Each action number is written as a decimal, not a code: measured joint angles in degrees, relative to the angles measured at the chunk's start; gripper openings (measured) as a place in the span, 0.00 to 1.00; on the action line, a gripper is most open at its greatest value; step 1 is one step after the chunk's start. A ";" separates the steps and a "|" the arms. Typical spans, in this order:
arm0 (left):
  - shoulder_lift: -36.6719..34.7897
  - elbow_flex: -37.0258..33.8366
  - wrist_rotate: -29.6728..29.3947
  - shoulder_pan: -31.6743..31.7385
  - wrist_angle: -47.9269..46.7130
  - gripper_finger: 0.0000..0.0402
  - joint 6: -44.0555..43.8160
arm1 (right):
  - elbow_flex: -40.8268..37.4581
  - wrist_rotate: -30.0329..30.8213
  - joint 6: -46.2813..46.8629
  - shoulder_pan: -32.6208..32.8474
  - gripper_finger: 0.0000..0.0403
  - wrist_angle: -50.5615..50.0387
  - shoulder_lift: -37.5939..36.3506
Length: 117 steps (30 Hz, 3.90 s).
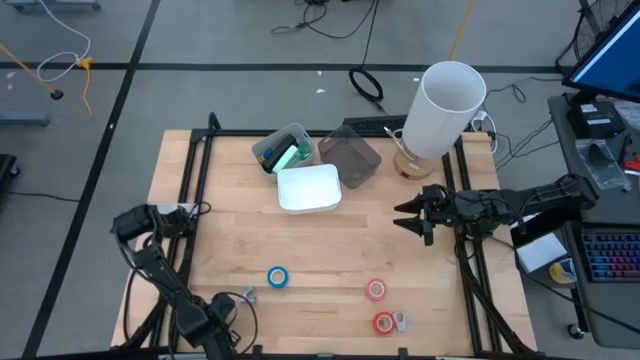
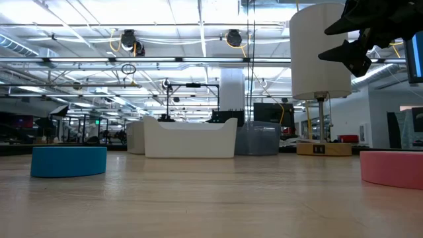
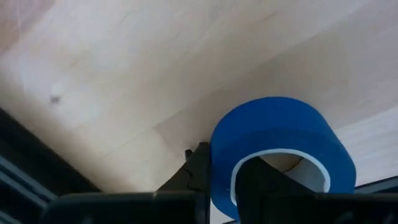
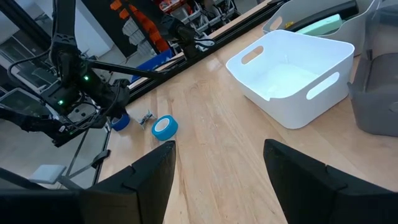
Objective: Pick and place Stapler, Stapler remover, tape
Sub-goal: Put the dark blue tape into the black bin
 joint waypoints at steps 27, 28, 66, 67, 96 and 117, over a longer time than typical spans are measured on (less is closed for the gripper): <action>-22.87 -0.02 -36.20 30.15 15.01 0.09 50.32 | 0.02 -6.93 -7.29 0.12 0.59 35.79 16.75; -22.87 -0.02 -37.43 31.82 17.44 0.09 53.92 | 0.01 -8.04 -6.98 0.11 0.59 37.49 18.38; -21.89 0.07 -35.81 52.02 44.99 0.09 64.50 | 9.79 -13.70 1.63 -11.65 0.59 61.38 45.09; -21.83 0.05 -35.55 52.02 44.67 0.09 64.51 | 10.25 -13.72 1.51 -11.71 0.59 61.04 45.60; -17.82 0.08 -30.52 55.23 46.36 0.09 65.87 | 14.34 -18.52 2.19 -12.85 0.24 52.56 47.63; -21.24 -0.15 -9.34 58.15 23.05 0.64 66.76 | 14.36 -13.66 -1.87 -20.84 0.09 46.59 47.50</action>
